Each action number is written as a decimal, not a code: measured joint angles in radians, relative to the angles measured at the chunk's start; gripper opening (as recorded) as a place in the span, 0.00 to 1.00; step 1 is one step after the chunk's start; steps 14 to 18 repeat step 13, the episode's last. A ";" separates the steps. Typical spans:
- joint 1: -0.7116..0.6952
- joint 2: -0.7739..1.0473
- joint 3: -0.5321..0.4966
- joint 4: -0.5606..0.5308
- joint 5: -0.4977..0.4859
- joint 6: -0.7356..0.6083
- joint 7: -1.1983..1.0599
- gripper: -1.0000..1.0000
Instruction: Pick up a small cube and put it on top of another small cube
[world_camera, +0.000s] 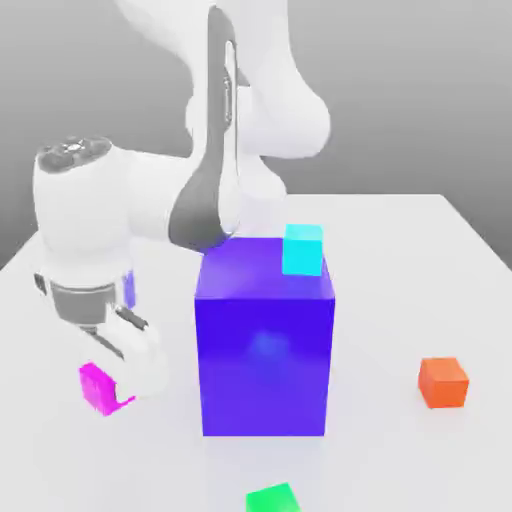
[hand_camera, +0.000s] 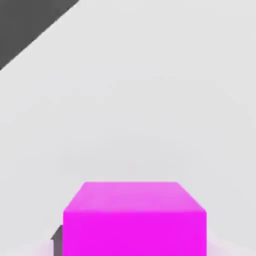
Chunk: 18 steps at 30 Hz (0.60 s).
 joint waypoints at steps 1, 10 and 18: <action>0.016 0.012 0.030 0.029 -0.006 -0.017 -0.035 0.00; 0.160 0.228 0.136 0.200 -0.110 0.014 -0.182 1.00; 0.160 0.228 0.136 0.200 -0.110 0.014 -0.182 1.00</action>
